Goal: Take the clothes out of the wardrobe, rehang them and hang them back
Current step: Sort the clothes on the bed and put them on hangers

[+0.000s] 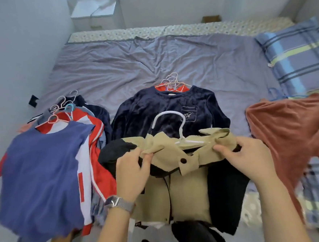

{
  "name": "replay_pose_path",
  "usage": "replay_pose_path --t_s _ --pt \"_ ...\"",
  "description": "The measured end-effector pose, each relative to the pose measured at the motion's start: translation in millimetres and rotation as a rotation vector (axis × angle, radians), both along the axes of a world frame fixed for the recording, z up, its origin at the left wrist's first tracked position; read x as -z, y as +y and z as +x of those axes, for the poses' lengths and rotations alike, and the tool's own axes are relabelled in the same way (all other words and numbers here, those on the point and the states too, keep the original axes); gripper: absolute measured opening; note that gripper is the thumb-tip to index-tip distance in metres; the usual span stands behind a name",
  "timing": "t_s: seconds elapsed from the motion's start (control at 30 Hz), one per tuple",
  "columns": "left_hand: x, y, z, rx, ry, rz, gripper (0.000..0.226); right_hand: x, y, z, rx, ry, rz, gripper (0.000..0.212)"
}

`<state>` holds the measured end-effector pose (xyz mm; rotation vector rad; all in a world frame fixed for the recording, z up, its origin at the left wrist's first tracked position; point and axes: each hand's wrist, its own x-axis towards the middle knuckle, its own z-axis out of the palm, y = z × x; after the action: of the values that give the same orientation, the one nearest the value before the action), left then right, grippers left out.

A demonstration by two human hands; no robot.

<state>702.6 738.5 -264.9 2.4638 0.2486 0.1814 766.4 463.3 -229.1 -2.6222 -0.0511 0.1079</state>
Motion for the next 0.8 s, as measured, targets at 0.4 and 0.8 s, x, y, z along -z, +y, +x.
replay_pose_path --t_s 0.4,0.8 --pt "-100 2 -215 -0.016 -0.035 0.001 0.038 -66 13 -231 0.141 -0.282 0.092 0.045" --pt "-179 -60 -274 -0.011 -0.190 0.040 0.036 -140 -46 -299 0.313 -0.355 0.285 0.040"
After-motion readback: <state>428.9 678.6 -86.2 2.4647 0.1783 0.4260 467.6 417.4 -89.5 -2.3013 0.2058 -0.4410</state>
